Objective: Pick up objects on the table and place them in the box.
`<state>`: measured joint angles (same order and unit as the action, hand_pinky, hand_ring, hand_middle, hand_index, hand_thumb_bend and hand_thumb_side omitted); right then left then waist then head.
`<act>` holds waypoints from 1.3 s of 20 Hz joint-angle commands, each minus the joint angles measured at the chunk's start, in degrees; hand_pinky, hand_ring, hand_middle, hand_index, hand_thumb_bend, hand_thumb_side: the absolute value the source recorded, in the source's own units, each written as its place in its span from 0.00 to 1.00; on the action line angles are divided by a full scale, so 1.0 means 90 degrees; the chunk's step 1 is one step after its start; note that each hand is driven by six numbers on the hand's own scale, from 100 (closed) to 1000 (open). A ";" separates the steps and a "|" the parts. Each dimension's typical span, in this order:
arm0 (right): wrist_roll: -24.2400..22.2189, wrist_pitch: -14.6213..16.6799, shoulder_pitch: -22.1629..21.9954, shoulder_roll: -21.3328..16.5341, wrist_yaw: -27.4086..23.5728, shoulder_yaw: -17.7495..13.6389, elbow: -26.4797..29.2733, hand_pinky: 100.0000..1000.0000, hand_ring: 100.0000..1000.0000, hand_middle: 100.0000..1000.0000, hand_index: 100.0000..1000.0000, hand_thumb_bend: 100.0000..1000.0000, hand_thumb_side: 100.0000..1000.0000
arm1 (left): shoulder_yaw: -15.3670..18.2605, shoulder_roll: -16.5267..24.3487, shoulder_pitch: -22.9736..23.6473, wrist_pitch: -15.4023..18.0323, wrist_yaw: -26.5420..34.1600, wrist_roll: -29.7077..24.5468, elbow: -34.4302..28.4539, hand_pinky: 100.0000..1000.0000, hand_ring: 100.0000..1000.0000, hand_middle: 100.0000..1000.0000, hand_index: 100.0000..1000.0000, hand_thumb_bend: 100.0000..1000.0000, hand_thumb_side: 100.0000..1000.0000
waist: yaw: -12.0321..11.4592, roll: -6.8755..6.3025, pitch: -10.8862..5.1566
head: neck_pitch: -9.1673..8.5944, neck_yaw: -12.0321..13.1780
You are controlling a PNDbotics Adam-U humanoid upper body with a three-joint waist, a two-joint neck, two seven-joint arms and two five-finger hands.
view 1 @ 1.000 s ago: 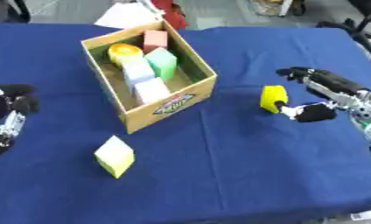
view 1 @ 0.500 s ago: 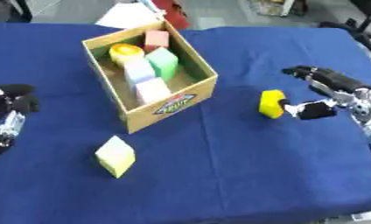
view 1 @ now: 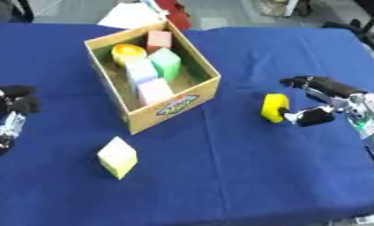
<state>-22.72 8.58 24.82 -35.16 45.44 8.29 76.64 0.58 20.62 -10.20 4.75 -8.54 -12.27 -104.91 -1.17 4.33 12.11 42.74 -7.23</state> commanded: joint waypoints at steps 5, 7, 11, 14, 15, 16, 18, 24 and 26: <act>0.0117 0.0124 0.0149 -0.0073 -0.0097 0.0015 -0.0064 0.79 0.81 0.69 0.80 0.02 0.31 | 0.0039 0.0073 -0.0067 0.0007 0.0015 -0.0018 -0.0085 0.71 0.58 0.55 0.76 0.00 0.63 | -0.0009 -0.0088 -0.0057 | -0.0019 -0.0005; 0.0332 0.0180 0.0150 -0.0077 -0.0108 0.0003 -0.0025 0.75 0.74 0.52 0.62 0.00 0.17 | 0.0040 0.0073 -0.0061 0.0006 0.0015 -0.0018 -0.0083 0.71 0.58 0.55 0.76 0.00 0.63 | -0.0009 -0.0082 -0.0059 | -0.0015 0.0000; 0.0729 0.0260 0.0159 -0.0101 -0.0071 -0.0010 0.0055 0.70 0.65 0.37 0.45 0.00 0.06 | 0.0039 0.0071 -0.0050 0.0004 0.0015 -0.0018 -0.0078 0.71 0.58 0.55 0.76 0.00 0.63 | -0.0001 -0.0066 -0.0067 | 0.0000 0.0002; 0.0896 0.0292 0.0171 -0.0111 -0.0032 -0.0007 0.0091 0.67 0.60 0.29 0.38 0.00 0.03 | 0.0037 0.0067 -0.0047 0.0004 0.0017 -0.0020 -0.0074 0.71 0.58 0.55 0.76 0.00 0.63 | 0.0001 -0.0059 -0.0074 | 0.0000 0.0011; 0.0966 0.0301 0.0175 -0.0114 -0.0025 -0.0017 0.0122 0.66 0.58 0.27 0.36 0.00 0.03 | 0.0038 0.0067 -0.0047 0.0004 0.0017 -0.0020 -0.0075 0.71 0.58 0.55 0.76 0.00 0.63 | 0.0000 -0.0059 -0.0075 | -0.0003 0.0015; 0.1052 0.0307 0.0178 -0.0118 -0.0023 -0.0034 0.0169 0.64 0.56 0.26 0.36 0.00 0.03 | 0.0039 0.0067 -0.0045 0.0005 0.0018 -0.0020 -0.0076 0.71 0.58 0.55 0.76 0.00 0.63 | -0.0002 -0.0060 -0.0076 | -0.0007 0.0018; 0.1248 0.0310 0.0196 -0.0139 -0.0061 -0.0078 0.0335 0.63 0.55 0.26 0.35 0.00 0.04 | 0.0044 0.0072 -0.0039 0.0004 0.0017 -0.0015 -0.0076 0.71 0.58 0.55 0.76 0.00 0.63 | -0.0005 -0.0061 -0.0078 | -0.0011 0.0024; 0.1140 0.0337 0.0901 -0.0354 -0.0571 0.0093 0.0882 0.64 0.55 0.27 0.37 0.00 0.06 | 0.0031 0.0067 -0.0025 0.0003 0.0030 -0.0019 -0.0066 0.71 0.58 0.55 0.76 0.00 0.63 | -0.0012 -0.0031 -0.0124 | 0.0019 -0.0011; 0.0928 0.0392 0.1403 -0.0325 -0.0792 0.0287 0.0919 0.64 0.55 0.28 0.37 0.00 0.06 | 0.0011 0.0067 -0.0025 0.0006 0.0035 -0.0036 -0.0061 0.71 0.58 0.55 0.76 0.00 0.63 | -0.0038 -0.0022 -0.0142 | 0.0023 -0.0045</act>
<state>-13.59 11.91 36.29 -36.04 39.66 10.66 83.38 0.56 20.62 -10.11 4.71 -8.53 -12.39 -104.91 -1.59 4.34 12.05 42.81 -7.37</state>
